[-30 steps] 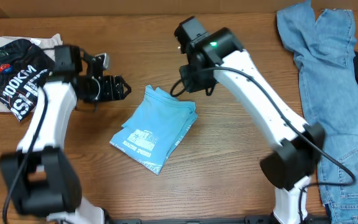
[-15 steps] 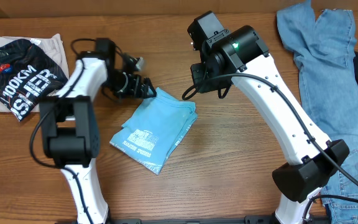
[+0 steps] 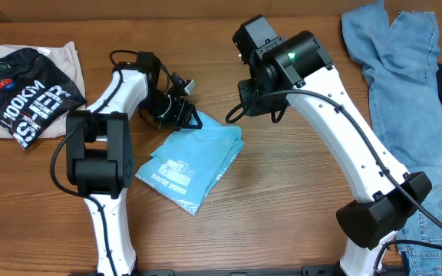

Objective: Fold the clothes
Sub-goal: 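Grasp the folded blue bundle's top edge with the left gripper, then carry the bundle with the left gripper to the upper-left cloth pile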

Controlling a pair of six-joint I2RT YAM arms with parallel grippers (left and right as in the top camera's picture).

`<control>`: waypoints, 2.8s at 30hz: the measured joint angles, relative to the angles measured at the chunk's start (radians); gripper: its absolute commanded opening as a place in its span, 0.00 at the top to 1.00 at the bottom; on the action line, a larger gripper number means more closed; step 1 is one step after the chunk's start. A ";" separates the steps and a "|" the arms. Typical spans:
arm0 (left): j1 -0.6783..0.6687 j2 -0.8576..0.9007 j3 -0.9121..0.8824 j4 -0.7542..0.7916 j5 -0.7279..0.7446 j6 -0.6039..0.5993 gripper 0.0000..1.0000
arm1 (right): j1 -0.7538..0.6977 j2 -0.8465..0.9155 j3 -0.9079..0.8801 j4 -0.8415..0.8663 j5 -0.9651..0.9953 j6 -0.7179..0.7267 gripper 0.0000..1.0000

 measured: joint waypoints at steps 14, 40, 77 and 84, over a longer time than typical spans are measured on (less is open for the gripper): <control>-0.005 0.024 0.027 -0.063 -0.019 0.044 0.96 | -0.100 0.000 0.000 -0.021 0.004 0.006 0.86; 0.417 -0.425 0.166 -0.076 -0.562 -0.114 0.95 | -0.394 -0.197 0.000 -0.109 0.069 -0.032 0.86; 0.689 -0.209 0.166 0.417 -0.566 -0.145 0.95 | -0.394 -0.197 0.000 -0.132 0.037 -0.038 0.86; 0.737 -0.208 0.166 0.474 -0.566 -0.170 0.93 | -0.394 -0.197 0.000 -0.132 0.034 -0.038 0.86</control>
